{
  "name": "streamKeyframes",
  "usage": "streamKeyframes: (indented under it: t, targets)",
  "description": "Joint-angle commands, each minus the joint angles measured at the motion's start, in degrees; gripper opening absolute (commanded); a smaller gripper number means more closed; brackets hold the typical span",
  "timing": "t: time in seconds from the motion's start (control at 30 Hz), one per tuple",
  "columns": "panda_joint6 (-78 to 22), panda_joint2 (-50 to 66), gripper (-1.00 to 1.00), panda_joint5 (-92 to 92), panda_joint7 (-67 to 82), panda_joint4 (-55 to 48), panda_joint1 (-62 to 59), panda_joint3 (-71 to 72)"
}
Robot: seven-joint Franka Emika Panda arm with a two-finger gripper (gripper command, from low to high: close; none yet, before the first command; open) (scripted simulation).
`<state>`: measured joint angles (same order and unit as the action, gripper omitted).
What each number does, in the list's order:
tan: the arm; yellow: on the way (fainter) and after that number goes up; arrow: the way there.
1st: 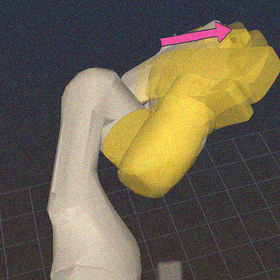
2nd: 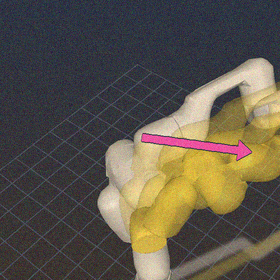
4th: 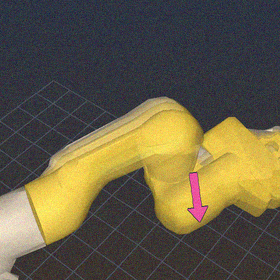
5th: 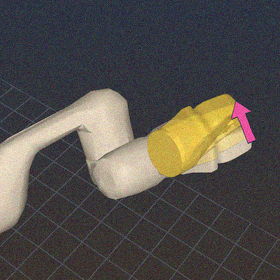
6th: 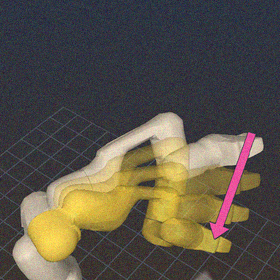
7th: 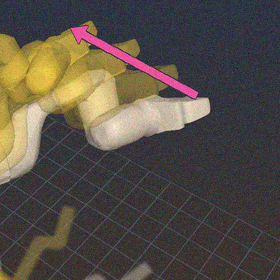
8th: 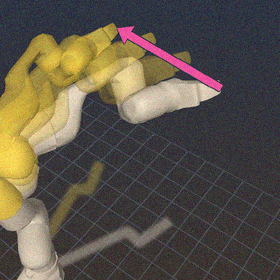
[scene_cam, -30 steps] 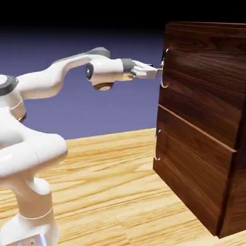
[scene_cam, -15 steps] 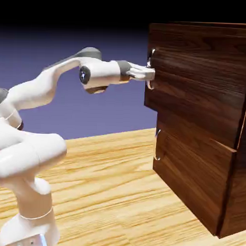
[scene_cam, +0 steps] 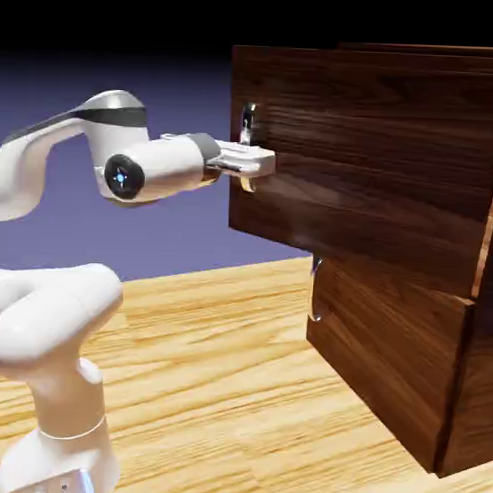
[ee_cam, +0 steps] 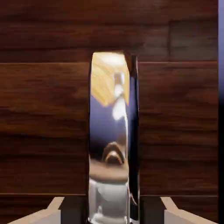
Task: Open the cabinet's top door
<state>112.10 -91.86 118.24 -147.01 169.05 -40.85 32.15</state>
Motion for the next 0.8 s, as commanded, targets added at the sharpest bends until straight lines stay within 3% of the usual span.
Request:
streamKeyframes:
  t: [0.0, 0.4, 0.77]
  targets:
    - [-1.55, 0.02, -1.0, -1.66, 0.55, 0.67, 0.12, -2.07]
    - [-17.99, 5.7, -1.0, -23.38, 7.78, 2.86, -1.76, -26.99]
    - [-33.59, 22.83, -1.0, -45.91, 17.62, -5.23, -0.48, -49.83]
